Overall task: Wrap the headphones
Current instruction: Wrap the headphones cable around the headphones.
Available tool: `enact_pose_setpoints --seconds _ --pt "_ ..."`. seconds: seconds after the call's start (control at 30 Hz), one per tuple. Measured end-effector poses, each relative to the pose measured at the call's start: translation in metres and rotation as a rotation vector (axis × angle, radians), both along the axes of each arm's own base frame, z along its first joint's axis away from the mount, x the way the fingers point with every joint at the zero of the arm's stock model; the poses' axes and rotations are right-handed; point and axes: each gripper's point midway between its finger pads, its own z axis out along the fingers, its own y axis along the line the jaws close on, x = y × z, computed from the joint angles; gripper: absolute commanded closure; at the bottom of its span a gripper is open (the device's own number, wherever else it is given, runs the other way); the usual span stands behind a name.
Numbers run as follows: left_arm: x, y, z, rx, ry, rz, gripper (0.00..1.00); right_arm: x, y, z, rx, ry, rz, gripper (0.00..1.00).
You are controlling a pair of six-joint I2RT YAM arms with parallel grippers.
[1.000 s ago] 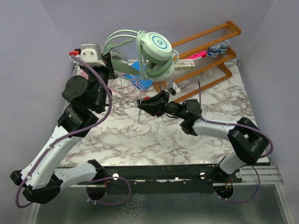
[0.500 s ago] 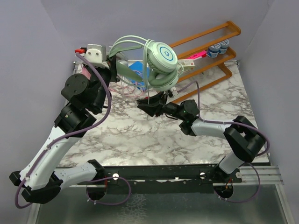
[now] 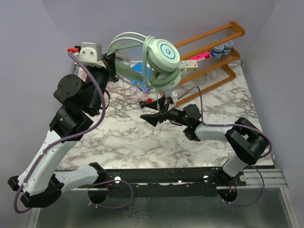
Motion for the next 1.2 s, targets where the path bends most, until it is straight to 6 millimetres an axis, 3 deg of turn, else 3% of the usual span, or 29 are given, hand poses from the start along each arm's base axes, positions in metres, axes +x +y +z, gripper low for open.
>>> enact_pose_setpoints --seconds 0.37,0.73,1.2 --pt "-0.003 0.000 0.006 -0.012 -0.009 -0.012 1.00 -0.007 -0.009 -0.036 -0.067 0.048 -0.008 0.42" --pt "-0.004 0.000 0.011 -0.026 -0.016 -0.015 1.00 -0.020 -0.025 -0.072 -0.121 0.114 -0.027 0.49" --pt "-0.004 0.000 0.011 -0.029 -0.016 -0.015 1.00 -0.035 -0.047 -0.059 -0.087 0.106 -0.058 0.49"
